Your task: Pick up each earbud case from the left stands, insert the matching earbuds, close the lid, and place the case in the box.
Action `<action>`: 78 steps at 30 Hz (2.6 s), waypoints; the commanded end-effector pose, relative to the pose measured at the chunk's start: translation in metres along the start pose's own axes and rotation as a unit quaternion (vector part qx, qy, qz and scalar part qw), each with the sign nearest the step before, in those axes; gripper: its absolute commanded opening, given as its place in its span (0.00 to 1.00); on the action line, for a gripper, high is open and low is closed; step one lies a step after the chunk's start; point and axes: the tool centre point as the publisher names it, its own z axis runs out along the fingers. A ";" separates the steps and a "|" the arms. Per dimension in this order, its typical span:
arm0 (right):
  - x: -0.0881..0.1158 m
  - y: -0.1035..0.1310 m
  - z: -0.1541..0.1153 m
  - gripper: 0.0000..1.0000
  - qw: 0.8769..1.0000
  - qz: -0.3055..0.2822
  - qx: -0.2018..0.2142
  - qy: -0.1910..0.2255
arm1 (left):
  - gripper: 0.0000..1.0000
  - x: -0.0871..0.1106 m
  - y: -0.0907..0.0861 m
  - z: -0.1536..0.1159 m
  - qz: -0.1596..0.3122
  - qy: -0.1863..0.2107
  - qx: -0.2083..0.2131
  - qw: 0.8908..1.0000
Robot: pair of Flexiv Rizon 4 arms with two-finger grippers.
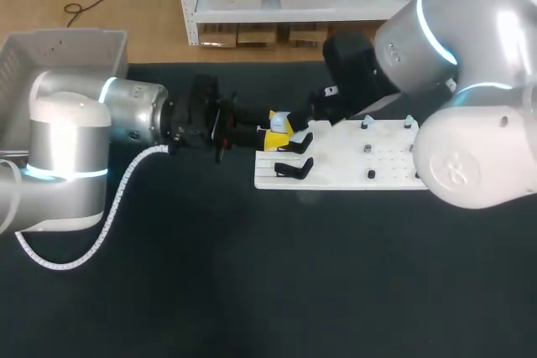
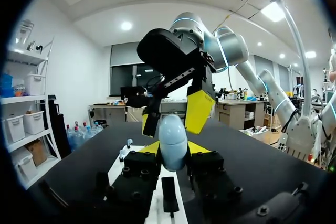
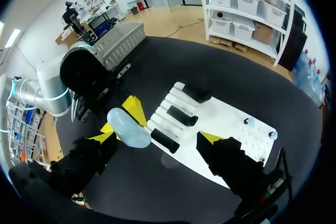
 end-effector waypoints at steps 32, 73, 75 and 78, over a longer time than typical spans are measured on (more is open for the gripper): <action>0.000 -0.115 -0.090 1.00 0.968 -0.050 0.230 0.091 | 0.00 0.000 0.000 0.000 0.000 0.000 0.002 1.000; 0.039 -0.196 -0.028 0.63 0.909 0.138 0.333 0.210 | 0.00 0.000 0.000 0.000 0.000 0.000 0.002 1.000; 0.040 -0.198 -0.026 0.61 0.908 0.136 0.335 0.212 | 0.00 0.000 0.000 0.000 0.000 0.000 0.002 1.000; 0.040 -0.200 -0.023 0.56 0.908 0.133 0.335 0.213 | 0.00 0.000 0.000 0.000 0.000 0.000 0.002 1.000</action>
